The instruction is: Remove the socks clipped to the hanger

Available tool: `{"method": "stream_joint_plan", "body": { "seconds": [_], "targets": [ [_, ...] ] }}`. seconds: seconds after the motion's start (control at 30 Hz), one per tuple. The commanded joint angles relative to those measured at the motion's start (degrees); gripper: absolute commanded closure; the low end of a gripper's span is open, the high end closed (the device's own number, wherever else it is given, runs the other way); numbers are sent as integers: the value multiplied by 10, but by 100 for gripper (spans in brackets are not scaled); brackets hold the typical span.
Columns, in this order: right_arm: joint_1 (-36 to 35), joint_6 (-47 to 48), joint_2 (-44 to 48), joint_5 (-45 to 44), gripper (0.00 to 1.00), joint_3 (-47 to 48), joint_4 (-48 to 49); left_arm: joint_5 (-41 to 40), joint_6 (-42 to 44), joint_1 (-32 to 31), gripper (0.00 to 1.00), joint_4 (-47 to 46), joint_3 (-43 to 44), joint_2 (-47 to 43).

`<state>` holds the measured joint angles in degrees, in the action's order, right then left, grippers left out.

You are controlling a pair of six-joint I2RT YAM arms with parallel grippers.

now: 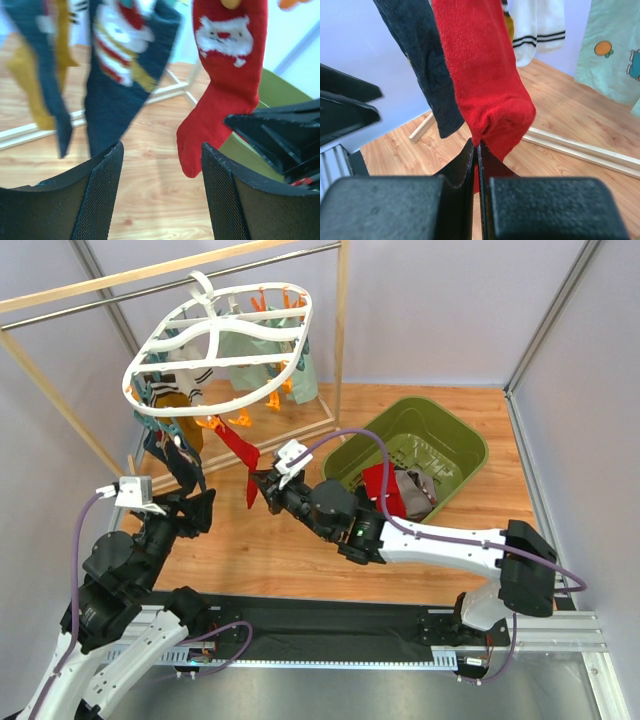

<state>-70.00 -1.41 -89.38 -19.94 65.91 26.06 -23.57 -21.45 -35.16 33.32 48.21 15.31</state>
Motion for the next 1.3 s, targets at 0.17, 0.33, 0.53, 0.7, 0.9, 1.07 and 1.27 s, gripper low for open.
{"method": "stream_joint_plan", "body": {
  "seconds": [0.17, 0.33, 0.53, 0.7, 0.9, 1.07, 1.27],
  "targets": [
    [8, -9, 130, 28, 100, -65, 1, 186, 4, 2, 30, -77, -7, 69],
    [27, -18, 180, 27, 100, -99, -14, 244, -16, 2, 30, -118, -13, 94],
    [54, -32, 231, 45, 100, -119, -44, 295, -30, 3, 29, -175, -23, 104],
    [74, -44, 254, 64, 100, -126, -67, 315, -41, 2, 29, -184, -18, 137],
    [86, -63, 256, 102, 100, -118, -98, 311, -39, 2, 29, -189, -24, 150],
    [86, -107, 243, 190, 100, -107, -88, 352, -25, 3, 28, -199, -31, 156],
    [86, -168, 236, 248, 100, -107, -44, 414, -18, 2, 27, -208, -43, 157]
  ]
}}
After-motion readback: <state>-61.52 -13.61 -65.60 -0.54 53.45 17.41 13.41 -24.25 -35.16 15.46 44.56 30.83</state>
